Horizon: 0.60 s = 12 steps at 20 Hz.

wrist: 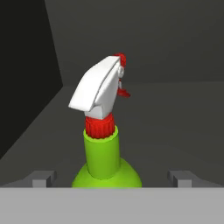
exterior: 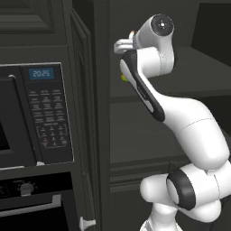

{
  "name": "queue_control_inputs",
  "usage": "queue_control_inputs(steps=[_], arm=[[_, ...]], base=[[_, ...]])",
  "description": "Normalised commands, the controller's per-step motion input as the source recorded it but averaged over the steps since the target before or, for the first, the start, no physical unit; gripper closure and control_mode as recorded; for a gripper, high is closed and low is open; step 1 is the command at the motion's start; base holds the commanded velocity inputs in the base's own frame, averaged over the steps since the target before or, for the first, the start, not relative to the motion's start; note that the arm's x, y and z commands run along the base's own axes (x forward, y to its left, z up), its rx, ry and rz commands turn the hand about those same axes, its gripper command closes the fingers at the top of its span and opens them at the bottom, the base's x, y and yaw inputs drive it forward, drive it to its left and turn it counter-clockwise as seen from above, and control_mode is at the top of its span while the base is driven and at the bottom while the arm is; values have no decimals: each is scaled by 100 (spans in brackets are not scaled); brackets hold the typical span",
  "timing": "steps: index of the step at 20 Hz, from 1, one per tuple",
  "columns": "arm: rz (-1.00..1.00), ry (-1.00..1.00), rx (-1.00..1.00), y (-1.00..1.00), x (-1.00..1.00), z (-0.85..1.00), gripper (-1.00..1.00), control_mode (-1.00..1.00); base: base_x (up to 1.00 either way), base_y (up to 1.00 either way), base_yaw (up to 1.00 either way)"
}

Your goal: Move the cutting board and knife to the sink. Then move spray from the cabinet to the counter.

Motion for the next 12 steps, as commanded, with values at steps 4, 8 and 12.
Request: queue_control_inputs(steps=[4,8,12], arm=[[0,0,0,2,35,-5,-100,-100],[0,0,-1,1,36,-5,-100,-100],[0,0,0,0,38,-3,-100,-100]], base=[[0,0,0],[0,0,0],[0,0,0]])
